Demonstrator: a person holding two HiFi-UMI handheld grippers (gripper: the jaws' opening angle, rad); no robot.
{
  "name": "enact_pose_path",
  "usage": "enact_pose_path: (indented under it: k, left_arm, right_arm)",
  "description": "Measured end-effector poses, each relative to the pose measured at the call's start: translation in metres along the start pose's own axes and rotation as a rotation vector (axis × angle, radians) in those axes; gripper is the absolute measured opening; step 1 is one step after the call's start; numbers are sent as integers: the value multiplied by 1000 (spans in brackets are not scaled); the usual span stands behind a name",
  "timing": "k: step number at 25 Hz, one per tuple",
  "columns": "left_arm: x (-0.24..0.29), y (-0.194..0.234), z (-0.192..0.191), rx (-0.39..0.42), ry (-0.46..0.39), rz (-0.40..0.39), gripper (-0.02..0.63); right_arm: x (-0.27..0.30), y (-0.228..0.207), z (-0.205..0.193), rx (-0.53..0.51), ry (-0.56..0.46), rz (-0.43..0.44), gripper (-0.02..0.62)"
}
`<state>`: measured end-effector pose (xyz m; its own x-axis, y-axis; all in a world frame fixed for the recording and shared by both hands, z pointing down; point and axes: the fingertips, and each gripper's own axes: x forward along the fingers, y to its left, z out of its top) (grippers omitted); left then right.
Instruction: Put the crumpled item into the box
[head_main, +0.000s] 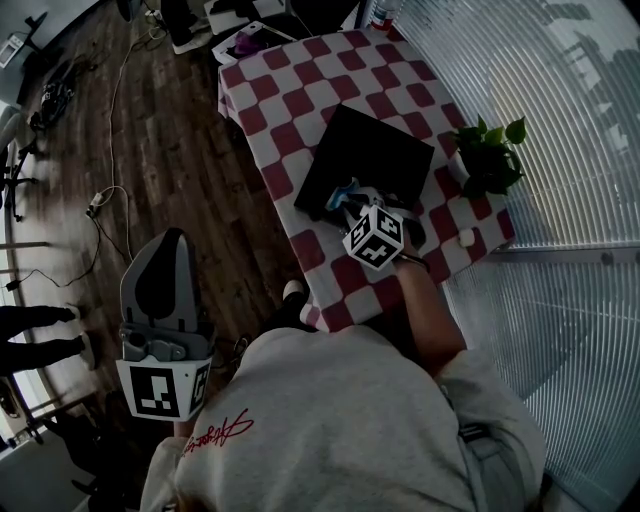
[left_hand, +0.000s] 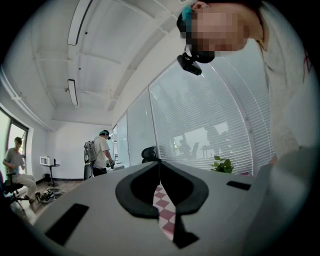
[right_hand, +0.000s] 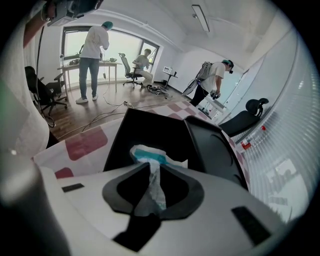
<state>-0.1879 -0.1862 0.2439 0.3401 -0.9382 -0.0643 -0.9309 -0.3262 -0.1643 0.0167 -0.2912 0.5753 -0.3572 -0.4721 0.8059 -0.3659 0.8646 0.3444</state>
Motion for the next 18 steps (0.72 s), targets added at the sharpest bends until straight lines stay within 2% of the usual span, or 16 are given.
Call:
enact_pose_path:
  k: [13, 18]
  left_arm:
    - [-1, -4, 1, 1, -1, -8, 25]
    - [0, -6, 2, 1, -3, -16, 25]
  right_arm:
    - [-12, -6, 4, 32, -38, -47, 78]
    - [-19, -11, 6, 54, -66, -101, 78]
